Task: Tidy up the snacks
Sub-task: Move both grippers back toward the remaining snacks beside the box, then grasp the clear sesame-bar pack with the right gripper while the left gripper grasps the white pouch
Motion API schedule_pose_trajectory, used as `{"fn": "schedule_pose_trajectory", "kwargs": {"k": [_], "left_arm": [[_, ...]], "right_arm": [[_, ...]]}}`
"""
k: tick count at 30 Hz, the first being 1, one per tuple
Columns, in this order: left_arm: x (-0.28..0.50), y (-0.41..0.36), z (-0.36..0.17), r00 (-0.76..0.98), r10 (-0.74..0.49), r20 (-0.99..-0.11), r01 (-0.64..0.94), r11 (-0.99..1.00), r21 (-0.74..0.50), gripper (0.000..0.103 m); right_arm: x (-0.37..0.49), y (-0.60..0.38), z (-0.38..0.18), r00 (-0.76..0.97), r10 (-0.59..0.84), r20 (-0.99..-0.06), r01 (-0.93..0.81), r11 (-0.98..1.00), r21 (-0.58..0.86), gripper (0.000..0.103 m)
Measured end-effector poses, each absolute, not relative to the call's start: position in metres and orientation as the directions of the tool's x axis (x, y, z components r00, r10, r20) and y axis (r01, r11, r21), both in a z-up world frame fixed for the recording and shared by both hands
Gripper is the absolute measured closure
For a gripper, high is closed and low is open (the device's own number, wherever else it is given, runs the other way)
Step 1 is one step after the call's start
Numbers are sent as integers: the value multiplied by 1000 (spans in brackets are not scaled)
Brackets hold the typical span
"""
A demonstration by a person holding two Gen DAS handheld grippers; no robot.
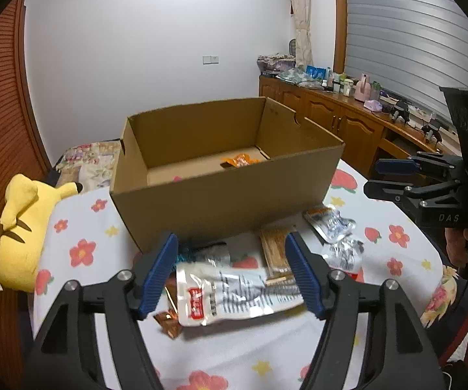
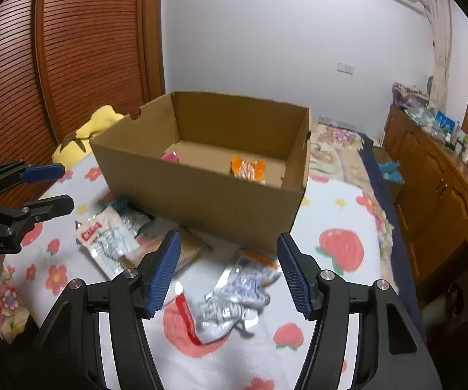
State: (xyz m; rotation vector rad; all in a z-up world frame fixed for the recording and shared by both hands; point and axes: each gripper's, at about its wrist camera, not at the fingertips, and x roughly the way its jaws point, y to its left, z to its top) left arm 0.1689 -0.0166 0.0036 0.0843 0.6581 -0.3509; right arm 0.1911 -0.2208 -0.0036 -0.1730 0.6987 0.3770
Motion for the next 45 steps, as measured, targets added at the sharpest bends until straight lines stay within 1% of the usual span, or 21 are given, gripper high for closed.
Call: {"fn": "schedule_pose_trajectory", "kwargs": {"k": [7, 10, 14, 19, 23, 25, 29, 36, 39, 40, 45], "left_arm": [[168, -15, -17, 719, -289, -632, 334, 941, -49, 32], [170, -12, -31, 709, -275, -650, 323, 945, -48, 32], [170, -6, -47, 691, -275, -668, 314, 947, -65, 32], [169, 3, -60, 687, -264, -678, 293, 953, -74, 32], [169, 16, -69, 681, -258, -686, 270, 958, -92, 37], [169, 21, -72, 678, -255, -690, 263, 960, -97, 37], [168, 25, -74, 679, -253, -689, 259, 961, -98, 37], [169, 25, -76, 678, -264, -686, 264, 959, -108, 37], [168, 23, -77, 676, -267, -687, 269, 957, -108, 37], [168, 22, -77, 675, -268, -687, 270, 957, -108, 37], [167, 20, -78, 673, -277, -685, 275, 955, -116, 37]], "right_arm": [[191, -214, -26, 660, 307, -686, -405, 914, 19, 38], [195, -203, -36, 642, 323, -695, -415, 909, 39, 35], [202, -185, -48, 614, 352, -706, -426, 901, 79, 29], [215, -167, -60, 575, 386, -721, -426, 894, 139, 26], [231, -158, -70, 539, 404, -739, -399, 895, 198, 25], [239, -158, -76, 526, 399, -751, -374, 902, 216, 25], [248, -155, -84, 523, 361, -772, -346, 918, 194, 25], [258, -146, -95, 486, 336, -807, -325, 927, 190, 25], [262, -143, -101, 463, 329, -823, -315, 929, 194, 24], [263, -142, -105, 440, 339, -832, -318, 925, 208, 22], [263, -132, -106, 439, 291, -850, -346, 928, 139, 22]]}}
